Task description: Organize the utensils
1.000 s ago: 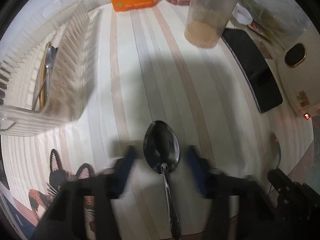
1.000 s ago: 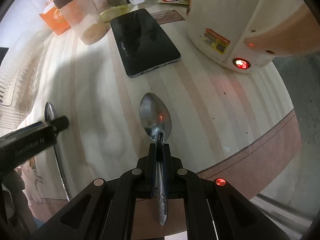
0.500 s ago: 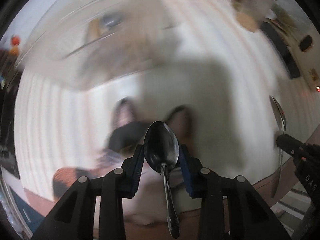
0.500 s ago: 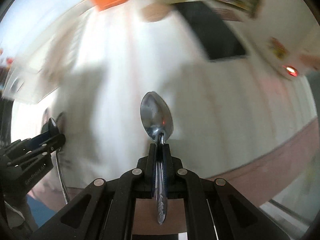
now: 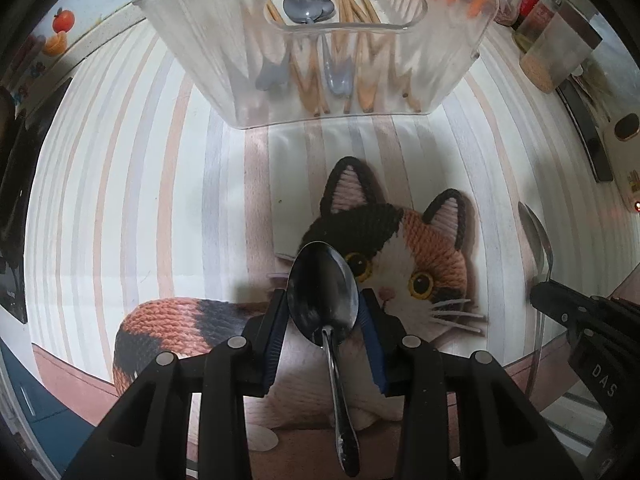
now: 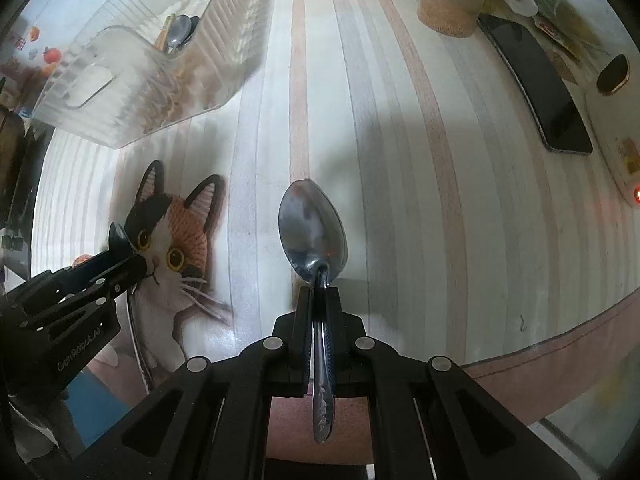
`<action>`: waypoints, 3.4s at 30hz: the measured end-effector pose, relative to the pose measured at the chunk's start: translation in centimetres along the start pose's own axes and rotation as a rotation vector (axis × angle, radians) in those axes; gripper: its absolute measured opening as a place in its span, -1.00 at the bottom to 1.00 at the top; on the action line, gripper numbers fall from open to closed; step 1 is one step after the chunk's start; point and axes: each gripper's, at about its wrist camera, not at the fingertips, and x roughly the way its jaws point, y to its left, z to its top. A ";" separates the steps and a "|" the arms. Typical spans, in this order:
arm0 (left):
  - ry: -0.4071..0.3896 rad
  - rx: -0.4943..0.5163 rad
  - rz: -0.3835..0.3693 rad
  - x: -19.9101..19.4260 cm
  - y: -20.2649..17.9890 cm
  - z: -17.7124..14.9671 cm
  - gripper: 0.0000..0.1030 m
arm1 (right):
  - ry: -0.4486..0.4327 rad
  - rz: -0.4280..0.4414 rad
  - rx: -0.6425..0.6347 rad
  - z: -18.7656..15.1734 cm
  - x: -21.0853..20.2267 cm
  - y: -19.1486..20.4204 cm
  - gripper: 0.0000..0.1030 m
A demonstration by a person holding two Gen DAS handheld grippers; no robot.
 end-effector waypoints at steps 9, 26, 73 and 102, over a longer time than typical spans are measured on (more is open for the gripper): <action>-0.005 0.016 0.000 0.0 -0.3 0.0 -0.37 | -0.001 -0.025 0.003 0.7 0.0 0.3 -0.87; -0.111 -0.001 0.020 -5.9 0.2 0.0 -0.38 | -0.086 0.039 0.050 -0.7 -4.4 -0.4 -0.95; -0.145 -0.119 -0.106 -9.8 5.4 20.6 -0.38 | -0.180 0.279 0.007 21.0 -10.2 7.9 -0.95; -0.249 -0.196 0.096 -14.1 7.3 14.5 1.00 | -0.328 -0.087 -0.134 15.0 -14.0 7.1 0.92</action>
